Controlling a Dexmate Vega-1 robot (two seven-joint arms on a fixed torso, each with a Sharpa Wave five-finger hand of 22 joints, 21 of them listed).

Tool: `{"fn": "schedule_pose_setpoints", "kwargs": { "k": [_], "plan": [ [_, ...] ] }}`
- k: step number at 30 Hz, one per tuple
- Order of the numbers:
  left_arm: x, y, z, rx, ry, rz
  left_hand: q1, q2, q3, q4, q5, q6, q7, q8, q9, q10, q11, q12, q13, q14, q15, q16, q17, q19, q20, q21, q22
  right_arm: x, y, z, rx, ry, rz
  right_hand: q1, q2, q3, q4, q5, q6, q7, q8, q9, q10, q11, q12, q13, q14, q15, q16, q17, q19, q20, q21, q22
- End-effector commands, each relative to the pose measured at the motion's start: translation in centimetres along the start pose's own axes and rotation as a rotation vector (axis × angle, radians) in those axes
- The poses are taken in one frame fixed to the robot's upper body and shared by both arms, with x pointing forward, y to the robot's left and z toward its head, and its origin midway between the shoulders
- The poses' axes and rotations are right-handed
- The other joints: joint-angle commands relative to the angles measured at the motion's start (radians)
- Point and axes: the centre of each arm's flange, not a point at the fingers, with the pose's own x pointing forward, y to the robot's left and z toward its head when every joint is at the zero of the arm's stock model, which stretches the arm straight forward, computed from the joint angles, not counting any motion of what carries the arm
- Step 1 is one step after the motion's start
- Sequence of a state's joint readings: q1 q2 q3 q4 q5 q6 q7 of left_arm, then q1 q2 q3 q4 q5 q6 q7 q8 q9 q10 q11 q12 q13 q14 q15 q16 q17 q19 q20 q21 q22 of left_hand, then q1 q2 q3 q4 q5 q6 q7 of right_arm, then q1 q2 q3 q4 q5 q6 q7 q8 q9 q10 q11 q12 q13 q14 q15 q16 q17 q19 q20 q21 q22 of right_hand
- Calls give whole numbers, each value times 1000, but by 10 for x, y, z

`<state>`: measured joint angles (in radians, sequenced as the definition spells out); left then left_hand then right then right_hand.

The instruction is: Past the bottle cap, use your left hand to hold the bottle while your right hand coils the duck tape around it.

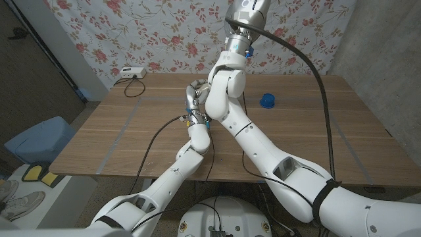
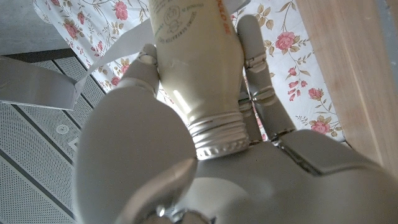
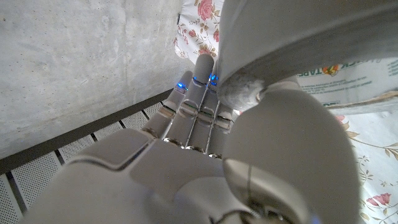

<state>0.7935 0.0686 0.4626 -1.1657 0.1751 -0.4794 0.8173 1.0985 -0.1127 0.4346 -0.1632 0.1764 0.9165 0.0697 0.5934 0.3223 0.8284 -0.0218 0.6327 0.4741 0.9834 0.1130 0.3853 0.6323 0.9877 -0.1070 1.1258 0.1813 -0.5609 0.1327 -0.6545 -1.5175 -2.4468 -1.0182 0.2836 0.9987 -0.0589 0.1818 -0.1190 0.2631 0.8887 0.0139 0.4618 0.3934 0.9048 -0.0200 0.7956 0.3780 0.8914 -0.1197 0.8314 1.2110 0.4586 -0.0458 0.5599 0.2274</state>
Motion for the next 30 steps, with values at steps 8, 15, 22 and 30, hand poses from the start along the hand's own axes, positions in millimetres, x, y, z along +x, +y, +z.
{"fn": "schedule_pose_setpoints", "kwargs": {
  "k": [8,15,22,30],
  "plan": [
    [7,23,13,117,-21,45,182,166,34,6,1,14,-4,-6,0,110,-58,-6,220,364,-343,0,6,-41,-87,10,-1,18,37,-32,-17,129,18,216,207,-6,2,-1,78,-79,1,15,84,-96,2,251,-9,-103,-7,5,-10,-31,9,-2],
    [16,26,19,112,-42,56,181,165,35,7,1,17,-5,-7,-2,109,-59,-10,223,364,-343,-1,7,-42,-87,13,-1,10,41,-57,26,181,35,219,208,-6,2,0,78,-80,1,18,84,-96,2,252,-9,-104,-8,7,-9,-30,13,-3],
    [31,23,25,88,-53,52,180,165,36,7,1,18,-6,-9,-4,111,-59,-13,226,363,-343,-3,7,-44,-87,15,-1,-4,42,-66,61,156,58,219,208,-10,4,-1,80,-74,-2,19,87,-94,-2,244,-7,-104,-8,5,-11,-29,18,-5],
    [30,12,26,57,-49,-8,180,164,37,7,1,20,-6,-11,-6,113,-60,-18,228,363,-343,-5,6,-46,-87,18,-1,4,59,-51,4,126,71,221,208,-13,5,-1,84,-79,-7,17,87,-96,0,250,-4,-103,-7,5,-11,-30,25,-7]
  ]
}}
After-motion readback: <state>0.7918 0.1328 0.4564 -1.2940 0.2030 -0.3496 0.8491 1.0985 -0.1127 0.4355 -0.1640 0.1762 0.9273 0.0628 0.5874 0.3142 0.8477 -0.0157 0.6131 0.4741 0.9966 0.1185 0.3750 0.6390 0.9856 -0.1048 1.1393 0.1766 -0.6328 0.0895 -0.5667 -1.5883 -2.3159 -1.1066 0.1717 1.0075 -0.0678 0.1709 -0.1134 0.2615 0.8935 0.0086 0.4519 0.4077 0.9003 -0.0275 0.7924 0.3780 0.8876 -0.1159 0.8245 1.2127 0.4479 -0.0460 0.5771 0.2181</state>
